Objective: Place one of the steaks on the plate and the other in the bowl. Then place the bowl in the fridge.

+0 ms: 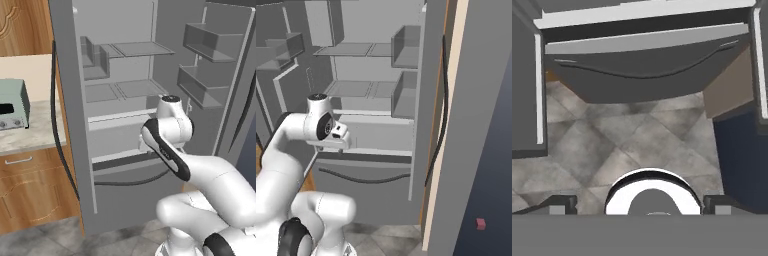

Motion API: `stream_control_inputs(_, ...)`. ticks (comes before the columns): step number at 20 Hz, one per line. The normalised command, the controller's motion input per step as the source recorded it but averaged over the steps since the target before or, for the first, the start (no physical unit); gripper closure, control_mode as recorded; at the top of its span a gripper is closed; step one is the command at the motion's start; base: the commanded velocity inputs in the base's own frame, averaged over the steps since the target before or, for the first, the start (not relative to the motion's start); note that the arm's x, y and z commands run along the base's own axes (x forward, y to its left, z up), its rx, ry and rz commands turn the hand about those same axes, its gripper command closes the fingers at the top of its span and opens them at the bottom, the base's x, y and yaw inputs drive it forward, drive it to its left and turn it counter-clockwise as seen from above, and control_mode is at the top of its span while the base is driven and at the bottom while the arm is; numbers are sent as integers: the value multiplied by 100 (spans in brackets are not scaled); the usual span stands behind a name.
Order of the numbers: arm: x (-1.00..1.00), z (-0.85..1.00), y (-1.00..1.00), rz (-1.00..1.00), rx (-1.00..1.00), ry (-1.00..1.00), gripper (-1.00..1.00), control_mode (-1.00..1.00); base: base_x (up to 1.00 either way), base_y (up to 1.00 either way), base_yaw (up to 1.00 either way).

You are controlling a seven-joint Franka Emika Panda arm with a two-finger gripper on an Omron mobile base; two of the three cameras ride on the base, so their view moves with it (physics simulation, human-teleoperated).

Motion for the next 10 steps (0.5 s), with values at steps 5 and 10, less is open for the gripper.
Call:
stream_control_inputs(5, -49, 1, -25, 5, -19, -5, -100, -100, 0, 0, 0)
stream_control_inputs(10, -12, -18, -18, 2, -3, 4, -100, -100, 0, 0, 0)
